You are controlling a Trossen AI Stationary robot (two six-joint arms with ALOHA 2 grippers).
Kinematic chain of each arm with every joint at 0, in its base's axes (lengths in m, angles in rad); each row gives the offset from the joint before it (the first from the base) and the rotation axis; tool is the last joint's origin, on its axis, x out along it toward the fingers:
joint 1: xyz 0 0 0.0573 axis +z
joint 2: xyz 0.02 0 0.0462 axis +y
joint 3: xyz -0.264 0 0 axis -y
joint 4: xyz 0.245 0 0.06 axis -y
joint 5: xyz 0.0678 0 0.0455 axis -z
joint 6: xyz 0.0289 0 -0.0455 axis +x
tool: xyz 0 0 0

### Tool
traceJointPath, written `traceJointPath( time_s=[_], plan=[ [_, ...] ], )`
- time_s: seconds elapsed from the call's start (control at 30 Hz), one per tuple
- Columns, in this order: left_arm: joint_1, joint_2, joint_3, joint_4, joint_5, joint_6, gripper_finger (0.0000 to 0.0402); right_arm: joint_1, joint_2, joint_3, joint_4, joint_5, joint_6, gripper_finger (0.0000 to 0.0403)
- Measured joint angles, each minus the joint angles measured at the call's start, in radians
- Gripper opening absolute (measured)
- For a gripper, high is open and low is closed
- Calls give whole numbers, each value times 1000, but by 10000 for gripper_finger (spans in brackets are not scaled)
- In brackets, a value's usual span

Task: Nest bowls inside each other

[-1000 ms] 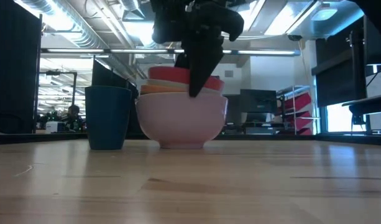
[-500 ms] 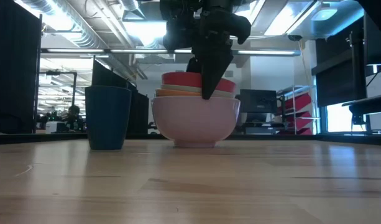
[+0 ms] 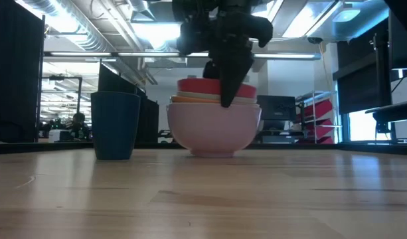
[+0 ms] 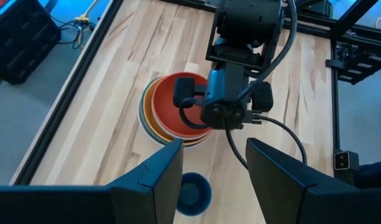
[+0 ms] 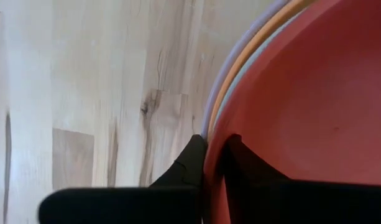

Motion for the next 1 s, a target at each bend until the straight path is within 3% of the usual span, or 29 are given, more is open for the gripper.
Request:
traceJointPath(
  time_s=[0.13,0.33,1.0],
  plan=[
    [0,0,0,0,0,5,160,3,-33,-60,33,2,14,0],
    [0,0,0,0,0,19,160,5,-166,-261,125,-2,67,0],
    [12,0,0,0,0,46,160,77,-239,-333,123,-68,99,2]
  ],
)
